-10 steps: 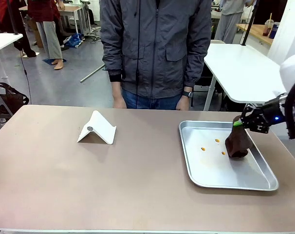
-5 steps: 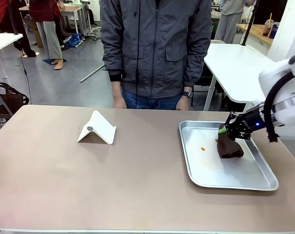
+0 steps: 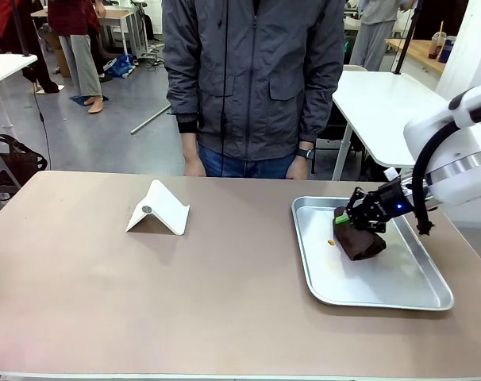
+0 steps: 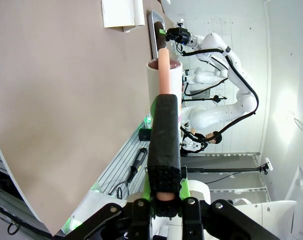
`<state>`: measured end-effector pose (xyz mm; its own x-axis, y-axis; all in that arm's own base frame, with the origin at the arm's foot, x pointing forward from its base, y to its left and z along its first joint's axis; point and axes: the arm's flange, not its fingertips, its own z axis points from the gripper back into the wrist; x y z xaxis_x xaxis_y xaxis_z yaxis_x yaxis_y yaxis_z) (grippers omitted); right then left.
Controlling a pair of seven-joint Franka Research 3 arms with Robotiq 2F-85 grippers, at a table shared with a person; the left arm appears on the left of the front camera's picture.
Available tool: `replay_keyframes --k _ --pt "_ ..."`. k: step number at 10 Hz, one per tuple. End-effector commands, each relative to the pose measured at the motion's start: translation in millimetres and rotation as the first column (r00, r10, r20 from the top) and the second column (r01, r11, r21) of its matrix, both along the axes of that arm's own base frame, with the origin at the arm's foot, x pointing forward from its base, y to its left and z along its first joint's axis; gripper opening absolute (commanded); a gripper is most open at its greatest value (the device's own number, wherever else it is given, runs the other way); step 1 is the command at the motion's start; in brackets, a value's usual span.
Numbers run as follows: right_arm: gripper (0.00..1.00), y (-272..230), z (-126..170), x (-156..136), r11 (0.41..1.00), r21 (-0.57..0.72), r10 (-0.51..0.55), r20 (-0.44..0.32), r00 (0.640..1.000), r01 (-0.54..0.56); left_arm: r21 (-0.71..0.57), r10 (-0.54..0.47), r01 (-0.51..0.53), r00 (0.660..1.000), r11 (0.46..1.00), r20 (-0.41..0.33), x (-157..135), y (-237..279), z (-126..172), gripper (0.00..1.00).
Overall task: Clean the surface of the table.
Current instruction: Clean the area not pointed to by the person.
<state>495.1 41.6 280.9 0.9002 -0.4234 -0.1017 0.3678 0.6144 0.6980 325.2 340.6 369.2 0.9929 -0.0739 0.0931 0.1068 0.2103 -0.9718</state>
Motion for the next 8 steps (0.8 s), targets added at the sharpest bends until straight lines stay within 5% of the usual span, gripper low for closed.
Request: replay_keyframes --k 1,8 --pt "0.09 18.2 -4.1 5.5 0.996 0.064 0.057 0.004 0.998 -0.057 -0.012 0.015 -0.015 1.000 1.000 -0.005 0.0 2.1 8.7 0.22" --pt "0.09 56.8 -9.6 -3.7 0.983 -0.105 0.152 -0.002 0.988 -0.151 -0.012 0.015 -0.015 1.000 1.000 -0.005 0.0 2.1 8.7 0.22"
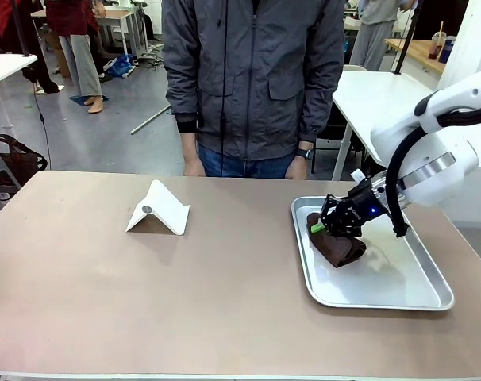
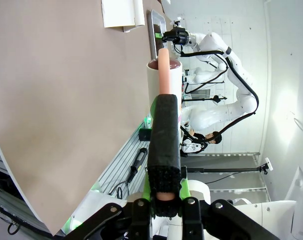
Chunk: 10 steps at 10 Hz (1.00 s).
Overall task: Clean the surface of the table.
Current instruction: Clean the area not pointed to by the person.
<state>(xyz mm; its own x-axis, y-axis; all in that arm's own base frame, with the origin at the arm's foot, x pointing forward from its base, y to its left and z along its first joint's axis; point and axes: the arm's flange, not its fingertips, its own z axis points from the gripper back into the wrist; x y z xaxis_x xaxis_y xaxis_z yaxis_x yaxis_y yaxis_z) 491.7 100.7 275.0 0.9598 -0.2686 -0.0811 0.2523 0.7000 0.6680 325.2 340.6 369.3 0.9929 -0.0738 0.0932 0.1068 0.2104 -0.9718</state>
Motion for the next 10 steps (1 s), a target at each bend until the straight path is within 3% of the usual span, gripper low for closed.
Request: replay_keyframes --k 1,10 --pt "0.09 -8.3 -4.2 -0.2 0.997 -0.072 -0.035 0.007 0.999 0.035 -0.012 0.015 -0.015 1.000 1.000 -0.005 0.0 2.0 8.6 0.22" --pt "0.09 -99.2 -14.0 -8.6 0.970 0.007 -0.241 -0.063 0.968 0.242 -0.012 0.015 -0.015 1.000 1.000 -0.005 0.0 2.0 8.6 0.22"
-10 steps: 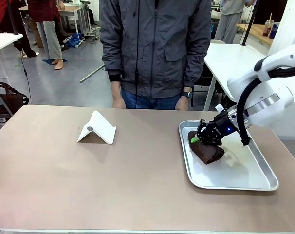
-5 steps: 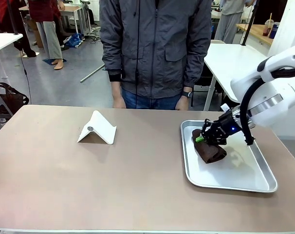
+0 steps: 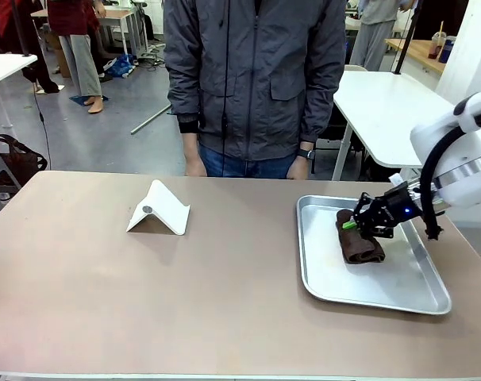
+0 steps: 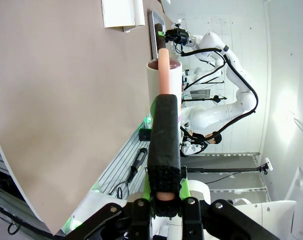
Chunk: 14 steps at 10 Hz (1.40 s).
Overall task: Clean the surface of the table.
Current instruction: Clean the area not pointed to by the person.
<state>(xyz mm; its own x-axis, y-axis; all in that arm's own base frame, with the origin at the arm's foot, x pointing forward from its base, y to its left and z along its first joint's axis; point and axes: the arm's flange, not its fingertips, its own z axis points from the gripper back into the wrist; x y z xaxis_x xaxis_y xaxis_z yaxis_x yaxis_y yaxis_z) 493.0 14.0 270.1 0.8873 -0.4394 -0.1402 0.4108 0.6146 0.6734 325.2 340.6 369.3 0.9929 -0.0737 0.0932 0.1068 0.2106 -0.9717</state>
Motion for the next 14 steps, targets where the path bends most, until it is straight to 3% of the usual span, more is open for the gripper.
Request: replay_keyframes --k 1,5,6,7,8,9,10,12,14 --pt "0.09 -21.5 -9.9 -12.5 0.997 -0.016 -0.076 -0.015 0.997 0.076 -0.012 0.015 -0.015 1.000 1.000 -0.005 0.1 2.0 8.6 0.22" --pt "0.09 -52.8 -10.5 -22.1 0.987 0.029 -0.156 -0.005 0.988 0.156 -0.012 0.015 -0.015 1.000 1.000 -0.005 0.1 2.0 8.6 0.22" --pt "0.09 -58.1 -7.1 -25.2 0.984 0.095 -0.152 0.008 0.988 0.151 -0.012 0.015 -0.015 1.000 1.000 -0.005 0.1 2.0 8.6 0.22" --pt "0.09 -60.2 -0.9 -28.0 0.964 0.242 -0.115 0.028 0.993 0.105 -0.012 0.015 -0.015 1.000 1.000 -0.005 0.1 2.0 8.6 0.22" --pt "0.09 -63.4 6.0 -30.2 0.899 0.436 -0.077 0.048 0.996 0.049 -0.012 0.015 -0.015 1.000 1.000 -0.005 0.1 2.0 8.6 0.22" --pt "0.09 -68.2 12.4 -31.7 0.761 0.649 -0.048 0.064 0.997 -0.005 -0.012 0.015 -0.015 1.000 1.000 -0.005 0.1 2.0 8.6 0.22" --pt "0.09 -72.9 16.4 -32.9 0.580 0.815 -0.050 0.037 0.998 -0.001 -0.012 0.015 -0.015 1.000 1.000 -0.005 0.1 2.0 8.6 0.22" --pt "0.09 -77.2 16.5 -33.3 0.352 0.934 -0.009 -0.060 0.998 0.059 -0.012 0.015 -0.015 1.000 1.000 -0.005 0.1 2.0 8.6 0.22" --pt "0.09 -78.5 19.8 -35.7 0.200 0.977 0.064 -0.083 0.994 0.069 -0.012 0.015 -0.015 1.000 1.000 -0.005 0.1 2.0 8.6 0.22"
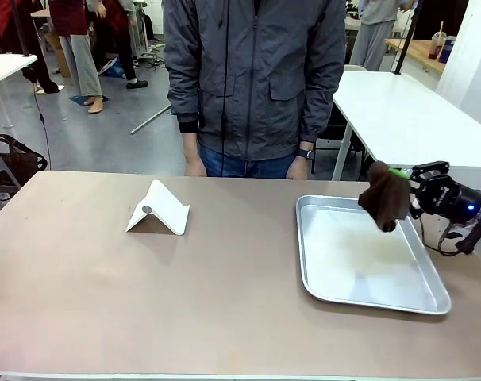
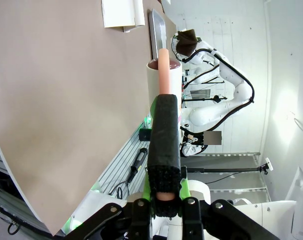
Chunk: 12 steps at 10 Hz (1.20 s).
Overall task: Clean the surface of the table.
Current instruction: Clean the area not pointed to by the person.
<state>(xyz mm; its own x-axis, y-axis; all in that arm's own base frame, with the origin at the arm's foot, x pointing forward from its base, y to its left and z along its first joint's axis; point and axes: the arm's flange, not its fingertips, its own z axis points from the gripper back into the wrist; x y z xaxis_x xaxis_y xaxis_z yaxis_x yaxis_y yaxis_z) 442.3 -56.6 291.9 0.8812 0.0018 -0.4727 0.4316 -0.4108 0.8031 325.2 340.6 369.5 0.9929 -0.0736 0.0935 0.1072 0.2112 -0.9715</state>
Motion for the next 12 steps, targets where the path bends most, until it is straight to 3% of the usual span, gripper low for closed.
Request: replay_keyframes --k 1,2,3,5,8,11,12 --pt "0.09 -9.1 4.0 11.1 0.966 0.245 0.100 -0.062 0.993 -0.082 -0.012 0.014 -0.014 1.000 1.000 -0.005 0.1 2.0 8.4 0.22" --pt "0.09 -12.7 9.7 6.3 0.949 0.292 0.156 -0.121 0.980 -0.115 -0.012 0.014 -0.014 1.000 1.000 -0.005 0.1 2.0 8.4 0.22" --pt "0.09 -16.0 15.6 0.3 0.975 0.209 0.109 -0.146 0.983 -0.077 -0.012 0.014 -0.014 1.000 1.000 -0.005 0.1 2.0 8.4 0.22" --pt "0.09 -23.6 31.4 -18.7 0.996 0.073 0.059 -0.101 0.993 -0.051 -0.012 0.014 -0.014 1.000 1.000 -0.005 0.1 2.0 8.4 0.22" --pt "0.09 -36.9 64.4 -47.6 0.996 -0.034 0.077 -0.026 0.997 -0.078 -0.012 0.014 -0.014 1.000 1.000 -0.005 0.1 2.0 8.4 0.22" --pt "0.09 -44.9 87.9 -81.3 0.956 -0.284 0.077 0.018 0.997 -0.069 -0.012 0.014 -0.014 1.000 1.000 -0.005 0.1 2.0 8.4 0.22" --pt "0.09 -42.5 89.7 -87.4 0.952 -0.296 0.097 0.035 0.995 -0.083 -0.012 0.014 -0.014 1.000 1.000 -0.005 0.1 2.0 8.4 0.22"
